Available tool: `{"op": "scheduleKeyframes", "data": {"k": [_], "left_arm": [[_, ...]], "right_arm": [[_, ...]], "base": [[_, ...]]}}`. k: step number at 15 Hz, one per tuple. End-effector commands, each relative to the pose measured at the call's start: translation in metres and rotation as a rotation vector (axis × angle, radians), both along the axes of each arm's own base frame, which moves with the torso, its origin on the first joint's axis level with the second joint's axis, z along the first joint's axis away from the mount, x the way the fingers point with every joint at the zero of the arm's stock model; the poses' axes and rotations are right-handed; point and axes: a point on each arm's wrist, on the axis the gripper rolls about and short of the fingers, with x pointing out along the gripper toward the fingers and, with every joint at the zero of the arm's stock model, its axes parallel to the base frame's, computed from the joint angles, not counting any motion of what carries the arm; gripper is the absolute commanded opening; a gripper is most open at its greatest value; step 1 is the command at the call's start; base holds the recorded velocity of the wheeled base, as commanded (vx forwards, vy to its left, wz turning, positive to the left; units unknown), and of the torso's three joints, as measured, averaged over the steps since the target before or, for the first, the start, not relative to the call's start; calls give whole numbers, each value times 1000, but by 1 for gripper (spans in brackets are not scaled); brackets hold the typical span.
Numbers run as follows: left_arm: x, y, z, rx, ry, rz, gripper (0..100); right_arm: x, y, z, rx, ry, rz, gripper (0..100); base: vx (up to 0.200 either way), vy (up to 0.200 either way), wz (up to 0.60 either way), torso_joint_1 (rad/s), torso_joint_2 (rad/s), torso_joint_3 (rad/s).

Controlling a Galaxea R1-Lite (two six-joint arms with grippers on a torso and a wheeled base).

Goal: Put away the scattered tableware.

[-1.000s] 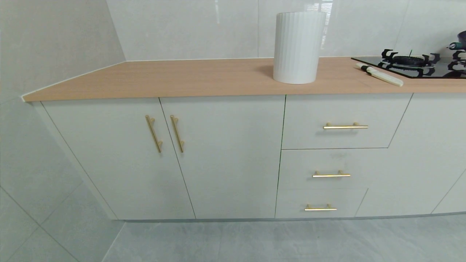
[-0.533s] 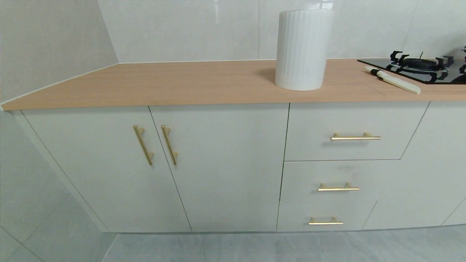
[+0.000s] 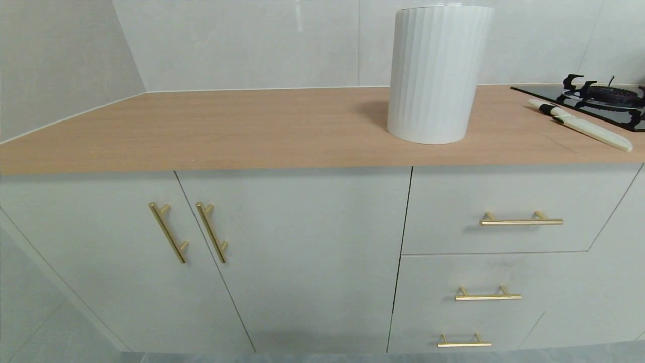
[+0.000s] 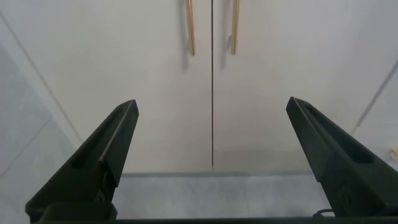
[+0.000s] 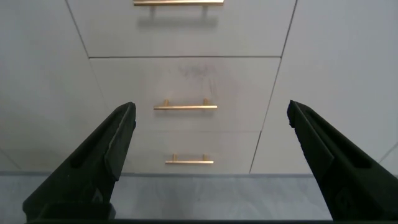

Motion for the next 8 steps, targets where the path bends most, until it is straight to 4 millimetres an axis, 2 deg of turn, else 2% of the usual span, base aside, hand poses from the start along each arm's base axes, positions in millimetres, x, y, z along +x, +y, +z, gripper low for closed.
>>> {"op": "scheduleKeyframes", "data": {"k": [1,4,8], "left_arm": [[0,0,0,-10,-2,-1,100],[0,0,0,-5,-2,0,100],[0,0,0,-5,-2,1,100]], "right_arm": [[0,0,0,-1,1,1,100],[0,0,0,-1,1,1,100],[0,0,0,-1,1,1,100]], "base": [[0,0,0,0,0,0],[0,0,0,0,0,0],[0,-200,0,4,1,5]]}}
